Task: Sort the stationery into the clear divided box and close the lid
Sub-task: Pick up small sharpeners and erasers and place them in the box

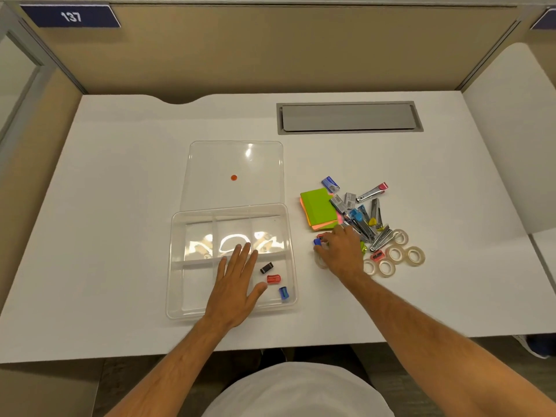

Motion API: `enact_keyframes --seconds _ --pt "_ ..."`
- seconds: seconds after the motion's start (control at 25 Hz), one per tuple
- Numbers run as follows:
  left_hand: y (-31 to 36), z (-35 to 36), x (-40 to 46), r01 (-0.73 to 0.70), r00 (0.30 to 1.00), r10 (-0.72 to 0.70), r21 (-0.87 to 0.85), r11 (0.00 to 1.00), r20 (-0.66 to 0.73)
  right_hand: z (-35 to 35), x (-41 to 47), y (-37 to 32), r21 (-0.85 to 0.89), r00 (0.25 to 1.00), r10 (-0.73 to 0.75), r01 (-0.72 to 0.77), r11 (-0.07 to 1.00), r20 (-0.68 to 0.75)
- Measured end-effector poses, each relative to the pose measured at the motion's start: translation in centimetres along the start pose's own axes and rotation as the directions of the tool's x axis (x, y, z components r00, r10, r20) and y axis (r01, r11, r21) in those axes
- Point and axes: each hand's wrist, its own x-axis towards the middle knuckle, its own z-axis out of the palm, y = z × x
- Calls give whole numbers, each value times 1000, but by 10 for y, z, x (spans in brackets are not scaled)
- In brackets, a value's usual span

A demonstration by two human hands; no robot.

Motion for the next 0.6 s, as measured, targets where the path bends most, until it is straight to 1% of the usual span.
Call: enact_keyframes --seconds 0.12,0.24,0.32,0.4,0.52,0.6 --pt "16 -10 15 -57 997 54 -55 997 -48 10 5 -10 -42 1000 20 -19 999 20" --pt "32 -17 32 -112 991 104 -95 989 -90 14 5 -10 -5 1000 14 -14 1000 1" --pt "43 -22 49 -141 984 127 -109 984 -128 7 2 -3 88 999 24 -21 996 -31" --pt "59 -24 68 -175 976 162 -78 982 -144 -4 -7 7 206 996 36 -18 978 -83" --pt "92 -19 96 -210 976 205 -58 976 -76 -21 -24 30 390 988 48 14 921 -149" --pt "112 -12 115 -199 980 200 -78 977 2 -32 -30 46 516 986 93 -8 857 -138"
